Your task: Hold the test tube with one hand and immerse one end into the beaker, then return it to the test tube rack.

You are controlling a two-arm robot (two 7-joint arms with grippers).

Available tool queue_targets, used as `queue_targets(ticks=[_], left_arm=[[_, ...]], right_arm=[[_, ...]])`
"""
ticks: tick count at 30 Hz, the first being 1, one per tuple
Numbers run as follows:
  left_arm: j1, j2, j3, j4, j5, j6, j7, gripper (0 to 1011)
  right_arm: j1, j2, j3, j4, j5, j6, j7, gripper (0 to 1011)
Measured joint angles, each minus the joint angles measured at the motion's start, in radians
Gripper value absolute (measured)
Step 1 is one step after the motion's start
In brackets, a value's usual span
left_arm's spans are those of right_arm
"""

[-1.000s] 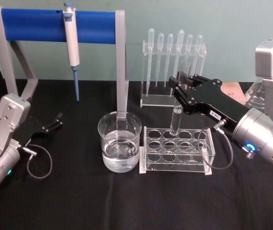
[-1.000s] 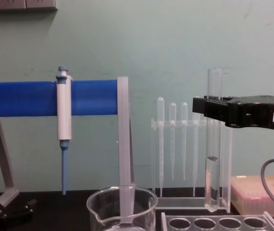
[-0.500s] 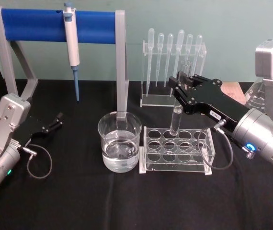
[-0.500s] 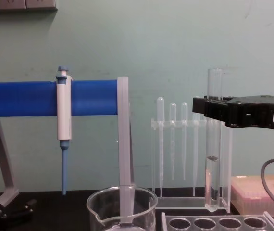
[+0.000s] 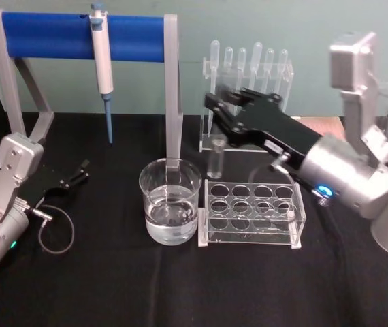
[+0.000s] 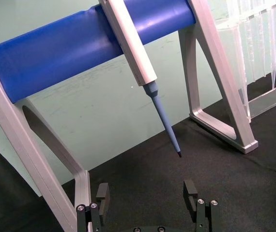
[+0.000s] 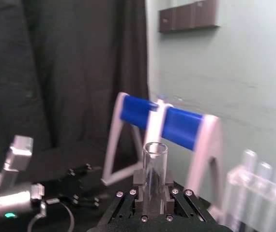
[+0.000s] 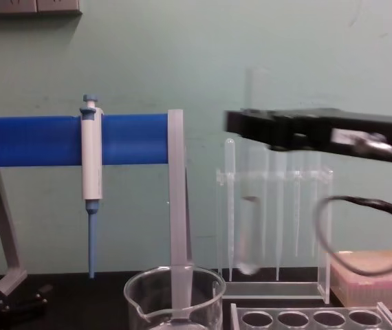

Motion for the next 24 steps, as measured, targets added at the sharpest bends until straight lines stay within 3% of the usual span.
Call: queue_targets(ticks=[9,13,24], left_arm=[[0.0,0.0,0.0,0.0,0.0,0.0,0.0,1000],[0.0,0.0,0.0,0.0,0.0,0.0,0.0,1000],[0.0,0.0,0.0,0.0,0.0,0.0,0.0,1000]], right_arm=[[0.093,-0.064,-0.087,0.077,-0.021,-0.016,0.018,225],[0.12,-0.092,-0.124,0.154,-0.036,-0.055,0.039,226],[0.111,-0.125,-0.179,0.31,-0.096,-0.174,0.074,226]])
